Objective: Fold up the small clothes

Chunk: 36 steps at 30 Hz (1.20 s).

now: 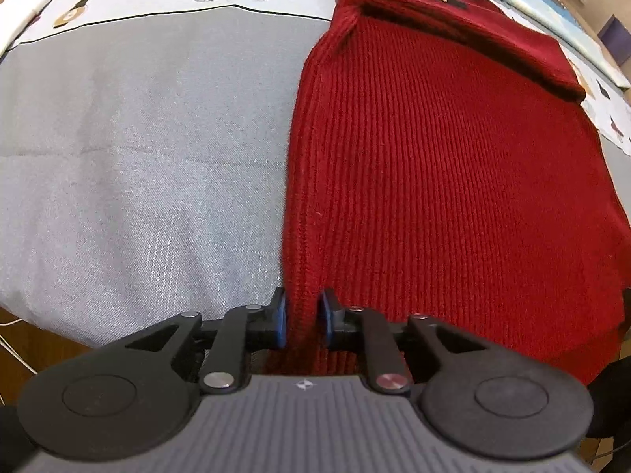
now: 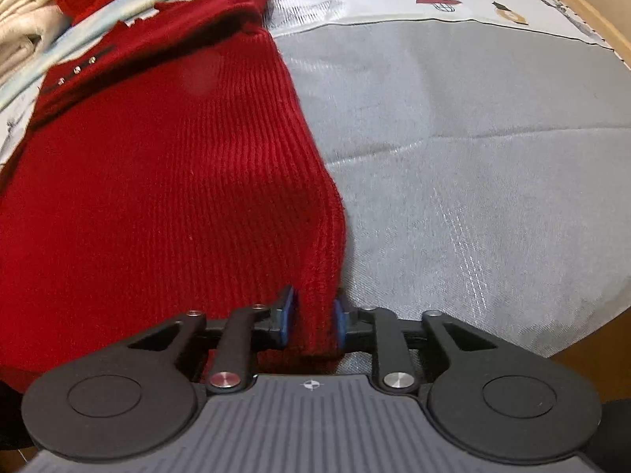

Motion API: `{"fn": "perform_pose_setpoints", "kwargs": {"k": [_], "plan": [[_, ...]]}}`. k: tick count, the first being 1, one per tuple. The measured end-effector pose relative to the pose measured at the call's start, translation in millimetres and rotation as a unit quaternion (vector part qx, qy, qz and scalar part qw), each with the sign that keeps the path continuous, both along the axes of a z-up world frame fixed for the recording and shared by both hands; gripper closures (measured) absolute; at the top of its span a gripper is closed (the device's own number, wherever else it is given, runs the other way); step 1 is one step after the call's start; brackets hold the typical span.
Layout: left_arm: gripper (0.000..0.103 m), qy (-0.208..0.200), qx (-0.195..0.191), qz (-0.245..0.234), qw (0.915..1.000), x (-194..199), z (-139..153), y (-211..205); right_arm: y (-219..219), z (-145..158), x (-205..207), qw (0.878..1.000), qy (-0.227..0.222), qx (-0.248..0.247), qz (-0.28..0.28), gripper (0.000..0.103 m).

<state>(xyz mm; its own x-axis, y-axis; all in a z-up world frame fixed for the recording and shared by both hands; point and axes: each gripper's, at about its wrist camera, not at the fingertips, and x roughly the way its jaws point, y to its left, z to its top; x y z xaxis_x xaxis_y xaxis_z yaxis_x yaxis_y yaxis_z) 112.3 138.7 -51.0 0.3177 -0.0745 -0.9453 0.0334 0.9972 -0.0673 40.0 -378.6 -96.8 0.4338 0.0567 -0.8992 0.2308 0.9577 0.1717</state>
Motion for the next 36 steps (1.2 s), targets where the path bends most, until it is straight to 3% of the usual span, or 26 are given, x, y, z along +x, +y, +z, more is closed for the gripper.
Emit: {"fn": "perform_pose_setpoints", "kwargs": {"k": [9,15,20,25,29,32,34,36], "plan": [[0.083,0.001,0.006,-0.007,1.0000,-1,-1,-4,5,0,1,1.000,0.001,-0.006,0.013,0.074],[0.089,-0.008,0.000,-0.010,0.9999,-4,1,-6,4,3,1,1.000,-0.010,0.001,0.015,0.085],[0.087,-0.006,-0.010,-0.008,0.9999,-4,-1,0,0,9,-2,0.999,-0.029,0.015,0.007,0.086],[0.077,-0.001,0.009,-0.015,0.9998,-3,-4,-3,4,0,2,1.000,0.001,-0.002,0.007,0.074],[0.076,0.000,0.013,-0.017,0.9998,-3,-5,-5,12,0,1,0.999,0.001,-0.022,0.024,0.073],[0.080,-0.002,0.013,-0.024,0.9996,-4,-5,-8,12,0,1,1.000,0.002,-0.018,0.025,0.072],[0.089,-0.007,0.011,-0.025,0.9996,-4,-4,-8,12,1,1,0.999,-0.001,-0.016,0.029,0.080],[0.090,-0.012,0.006,-0.025,0.9996,-5,-3,-10,11,5,0,0.999,-0.011,-0.010,0.031,0.083]]}}
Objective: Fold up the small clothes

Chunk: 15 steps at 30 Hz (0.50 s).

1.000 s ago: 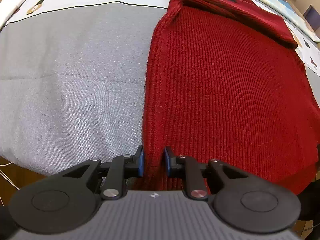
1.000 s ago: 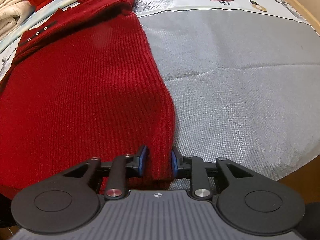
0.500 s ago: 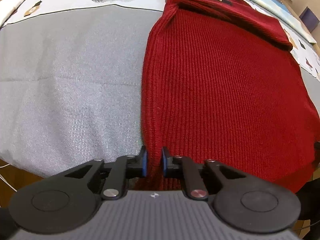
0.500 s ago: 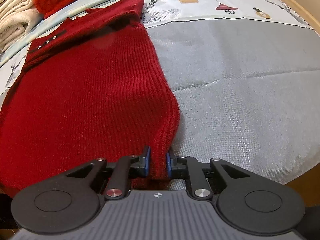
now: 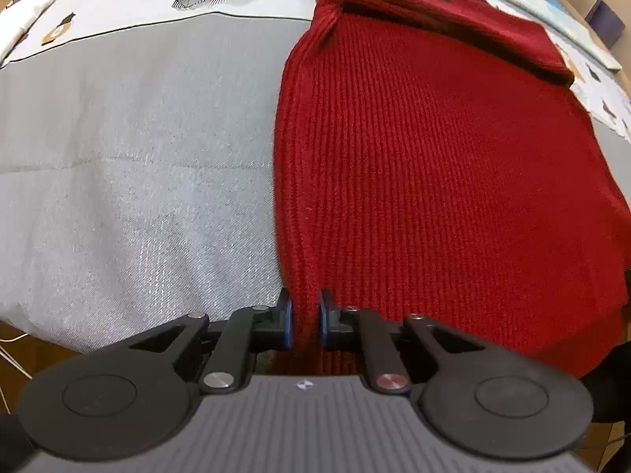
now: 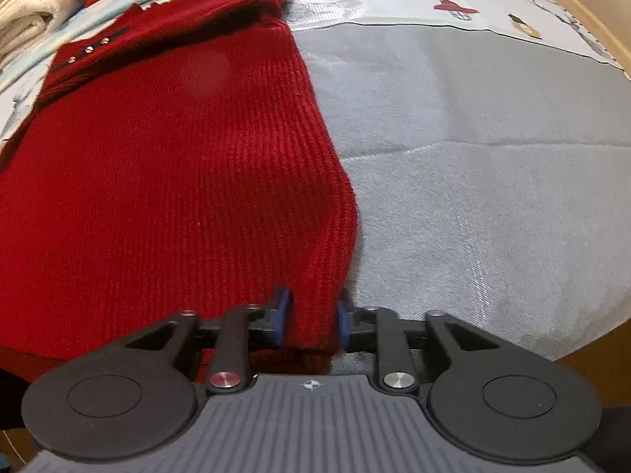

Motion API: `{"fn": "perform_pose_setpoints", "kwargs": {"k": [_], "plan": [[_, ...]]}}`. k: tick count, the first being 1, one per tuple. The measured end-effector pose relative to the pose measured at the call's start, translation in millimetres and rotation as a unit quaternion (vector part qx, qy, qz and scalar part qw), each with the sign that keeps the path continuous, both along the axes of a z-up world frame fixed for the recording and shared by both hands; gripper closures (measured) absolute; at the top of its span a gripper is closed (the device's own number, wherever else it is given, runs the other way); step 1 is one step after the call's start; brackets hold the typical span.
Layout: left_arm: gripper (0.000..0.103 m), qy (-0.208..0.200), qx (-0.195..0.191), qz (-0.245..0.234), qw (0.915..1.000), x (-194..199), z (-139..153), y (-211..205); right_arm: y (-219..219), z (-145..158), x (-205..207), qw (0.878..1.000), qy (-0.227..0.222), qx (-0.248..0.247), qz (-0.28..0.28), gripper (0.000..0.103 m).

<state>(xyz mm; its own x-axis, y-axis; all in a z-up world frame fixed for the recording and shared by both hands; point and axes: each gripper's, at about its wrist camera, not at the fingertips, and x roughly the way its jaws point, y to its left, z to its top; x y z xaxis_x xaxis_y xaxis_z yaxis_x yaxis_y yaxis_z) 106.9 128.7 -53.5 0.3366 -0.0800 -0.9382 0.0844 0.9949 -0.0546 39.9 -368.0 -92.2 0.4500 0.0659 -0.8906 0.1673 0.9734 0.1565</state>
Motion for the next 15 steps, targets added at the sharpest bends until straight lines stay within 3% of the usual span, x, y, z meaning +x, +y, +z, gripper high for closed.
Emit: {"fn": "perform_pose_setpoints", "kwargs": {"k": [7,15], "plan": [[0.091,-0.061,-0.029,-0.031,0.9972,-14,25,-4,-12,32,-12,0.995,-0.086,0.052,-0.014,0.087],[0.092,-0.115,-0.095,-0.031,0.9884,-25,66,4,-39,94,-29,0.970,-0.213,0.111,-0.016,0.093]]}}
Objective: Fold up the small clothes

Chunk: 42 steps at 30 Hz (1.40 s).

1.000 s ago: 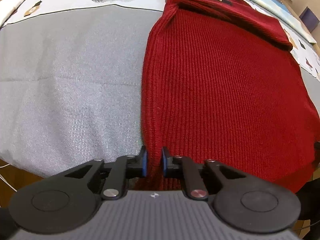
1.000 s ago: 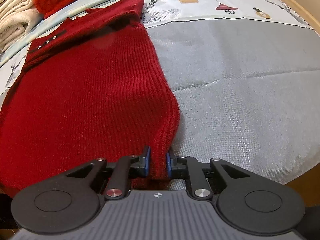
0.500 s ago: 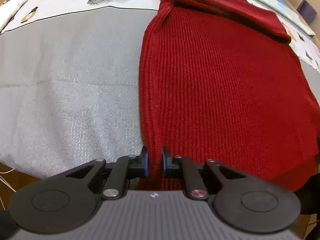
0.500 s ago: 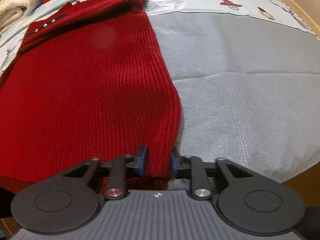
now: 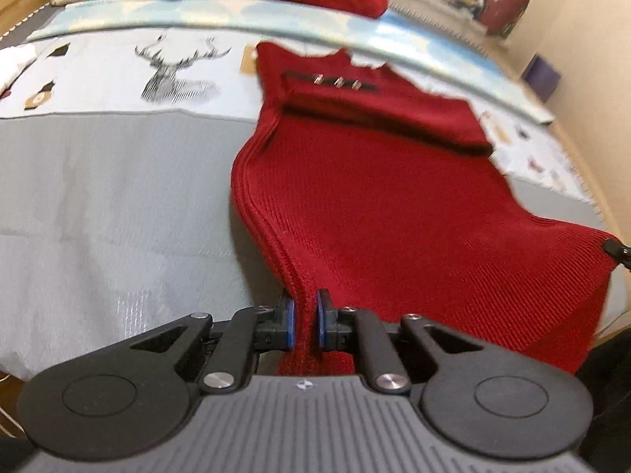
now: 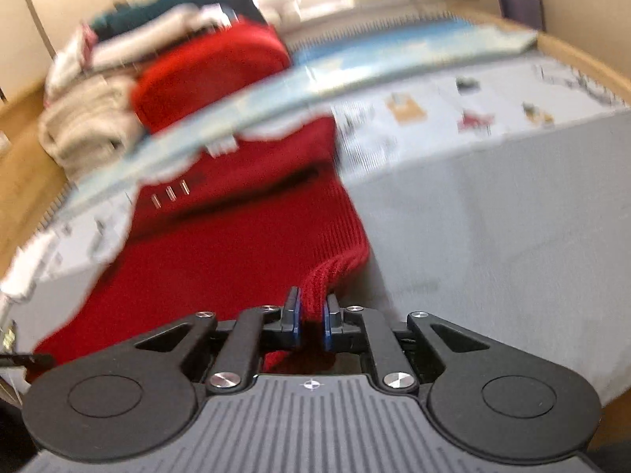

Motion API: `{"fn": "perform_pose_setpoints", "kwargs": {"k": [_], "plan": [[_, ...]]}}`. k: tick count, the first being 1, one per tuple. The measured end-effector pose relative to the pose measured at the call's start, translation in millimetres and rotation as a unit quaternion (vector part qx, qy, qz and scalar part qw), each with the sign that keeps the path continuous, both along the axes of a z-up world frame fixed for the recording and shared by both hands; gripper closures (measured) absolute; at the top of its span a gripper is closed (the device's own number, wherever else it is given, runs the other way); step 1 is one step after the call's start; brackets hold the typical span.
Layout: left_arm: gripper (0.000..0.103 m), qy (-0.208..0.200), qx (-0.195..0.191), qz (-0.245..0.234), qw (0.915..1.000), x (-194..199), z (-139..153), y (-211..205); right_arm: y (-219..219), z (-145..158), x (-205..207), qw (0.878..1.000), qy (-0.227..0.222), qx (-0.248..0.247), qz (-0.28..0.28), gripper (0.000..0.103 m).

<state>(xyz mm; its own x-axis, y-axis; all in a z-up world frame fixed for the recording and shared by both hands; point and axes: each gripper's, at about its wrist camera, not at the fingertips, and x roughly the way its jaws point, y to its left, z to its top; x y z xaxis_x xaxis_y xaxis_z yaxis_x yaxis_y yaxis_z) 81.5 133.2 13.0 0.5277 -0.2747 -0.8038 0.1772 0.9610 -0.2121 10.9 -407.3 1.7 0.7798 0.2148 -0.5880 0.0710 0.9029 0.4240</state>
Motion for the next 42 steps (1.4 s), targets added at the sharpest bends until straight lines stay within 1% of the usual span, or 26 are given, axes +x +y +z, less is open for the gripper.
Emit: {"fn": "perform_pose_setpoints", "kwargs": {"k": [2,5,9,15,18,21,24,25,26,27,28,29,30,31,32,34,35,36,37,38,39,40,41,42], "plan": [[0.092,-0.012,-0.010,-0.009,0.9998,-1,15,-1,-9,13,-4,1.000,-0.017,0.014,0.006,0.093],[0.093,-0.032,-0.019,-0.018,0.9992,-11,37,-3,-17,28,-13,0.999,-0.042,0.019,0.024,0.094],[0.093,-0.042,-0.035,-0.023,0.9982,-28,61,-1,-23,37,-29,0.997,-0.066,0.023,0.039,0.095],[0.093,-0.054,-0.060,-0.056,0.9951,-66,93,1,-35,56,-79,0.992,-0.101,0.071,0.033,0.095],[0.093,-0.054,-0.074,-0.067,0.9936,-69,104,6,-45,61,-90,0.990,-0.109,0.088,0.025,0.095],[0.093,-0.047,-0.069,-0.070,0.9940,-46,101,9,-52,60,-73,0.992,-0.097,0.077,0.017,0.095],[0.093,-0.029,-0.054,-0.073,0.9954,-2,89,9,-54,54,-30,0.995,-0.070,0.066,0.019,0.095],[0.093,-0.017,-0.068,-0.069,0.9952,19,86,9,-52,54,-15,0.996,-0.063,0.056,0.024,0.095],[0.093,-0.017,-0.080,-0.069,0.9943,34,84,9,-48,56,4,0.997,-0.062,0.031,0.037,0.095],[0.093,-0.024,-0.078,-0.073,0.9939,49,84,8,-45,55,19,0.997,-0.065,0.015,0.047,0.095],[0.093,-0.027,-0.061,-0.073,0.9952,63,81,4,-47,53,34,0.997,-0.058,0.024,0.046,0.095],[0.093,-0.020,-0.060,-0.064,0.9960,78,77,2,-50,49,47,0.997,-0.049,0.042,0.045,0.095],[0.093,-0.009,-0.079,-0.057,0.9952,93,71,1,-52,44,63,0.997,-0.043,0.046,0.054,0.095],[0.093,-0.009,-0.070,-0.066,0.9953,106,65,-5,-52,39,72,0.997,-0.040,0.038,0.053,0.095],[0.093,-0.017,-0.054,-0.069,0.9960,111,59,-9,-57,34,78,0.997,-0.024,0.068,0.025,0.095],[0.093,0.022,-0.067,-0.008,0.9975,130,45,-4,-64,33,81,0.991,-0.045,0.126,0.007,0.095],[0.093,0.026,-0.058,0.001,0.9980,134,45,-3,-66,28,88,0.990,-0.031,0.139,-0.009,0.095],[0.093,0.021,-0.052,-0.006,0.9984,137,47,-2,-63,26,94,0.994,-0.007,0.109,-0.012,0.095],[0.093,0.022,-0.048,-0.005,0.9986,141,46,3,-63,26,98,0.997,0.004,0.078,-0.006,0.095],[0.093,0.034,-0.049,0.014,0.9981,148,43,11,-73,23,100,0.996,0.010,0.085,-0.016,0.095],[0.093,0.039,-0.056,0.034,0.9971,152,43,17,-89,17,102,0.991,0.020,0.127,-0.041,0.095],[0.093,0.034,-0.073,0.041,0.9959,155,46,22,-97,13,105,0.987,0.030,0.151,-0.056,0.095],[0.093,0.028,-0.085,0.037,0.9953,158,48,23,-98,10,111,0.987,0.040,0.146,-0.062,0.095],[0.093,0.024,-0.086,0.032,0.9955,163,50,20,-93,11,118,0.990,0.044,0.120,-0.057,0.095]]}}
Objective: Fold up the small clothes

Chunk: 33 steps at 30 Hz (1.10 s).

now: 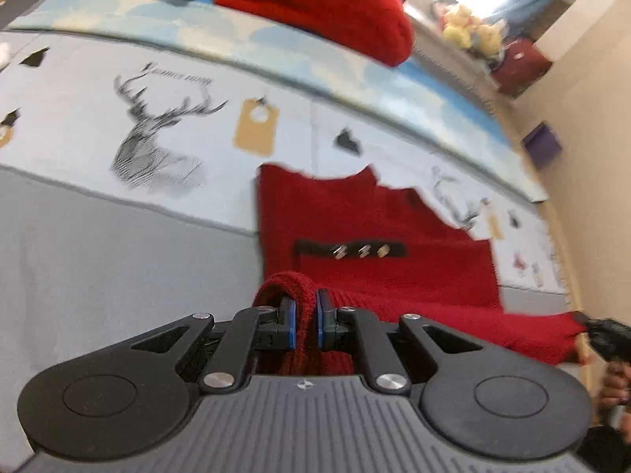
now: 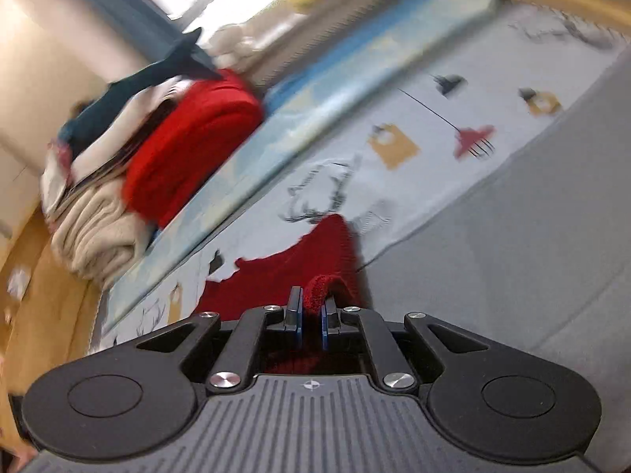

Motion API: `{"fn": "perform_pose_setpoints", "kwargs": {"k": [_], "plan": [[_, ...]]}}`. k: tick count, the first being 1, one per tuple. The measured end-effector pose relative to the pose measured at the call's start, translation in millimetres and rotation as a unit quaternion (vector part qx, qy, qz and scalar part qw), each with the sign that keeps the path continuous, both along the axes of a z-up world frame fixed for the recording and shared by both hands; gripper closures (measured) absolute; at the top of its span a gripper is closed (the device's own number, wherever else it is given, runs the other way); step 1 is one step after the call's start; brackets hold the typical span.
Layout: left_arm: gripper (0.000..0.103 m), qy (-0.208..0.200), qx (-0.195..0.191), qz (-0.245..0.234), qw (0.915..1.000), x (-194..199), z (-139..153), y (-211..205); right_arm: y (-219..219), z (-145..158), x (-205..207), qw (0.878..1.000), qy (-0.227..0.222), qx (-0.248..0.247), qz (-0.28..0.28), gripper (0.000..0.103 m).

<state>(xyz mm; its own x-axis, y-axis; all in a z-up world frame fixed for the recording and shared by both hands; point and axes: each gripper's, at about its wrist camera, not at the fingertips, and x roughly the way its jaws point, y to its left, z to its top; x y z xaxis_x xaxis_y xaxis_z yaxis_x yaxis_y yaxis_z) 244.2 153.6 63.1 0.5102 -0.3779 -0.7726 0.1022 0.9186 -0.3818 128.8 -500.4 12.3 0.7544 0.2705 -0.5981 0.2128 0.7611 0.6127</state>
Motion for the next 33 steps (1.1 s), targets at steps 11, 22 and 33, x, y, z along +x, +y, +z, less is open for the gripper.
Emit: {"fn": "perform_pose_setpoints", "kwargs": {"k": [11,22,33], "plan": [[0.086,0.042,-0.035,0.054,0.9971,72,-33,10,8,-30,93,0.999,0.031,-0.014,-0.018,0.092],[0.064,0.010,-0.041,0.088,0.9952,52,-17,48,-18,-36,75,0.997,0.022,-0.046,-0.064,0.077],[0.044,0.091,0.077,-0.005,0.9929,55,-66,16,2,-75,92,0.990,0.105,-0.073,0.053,0.063]]}}
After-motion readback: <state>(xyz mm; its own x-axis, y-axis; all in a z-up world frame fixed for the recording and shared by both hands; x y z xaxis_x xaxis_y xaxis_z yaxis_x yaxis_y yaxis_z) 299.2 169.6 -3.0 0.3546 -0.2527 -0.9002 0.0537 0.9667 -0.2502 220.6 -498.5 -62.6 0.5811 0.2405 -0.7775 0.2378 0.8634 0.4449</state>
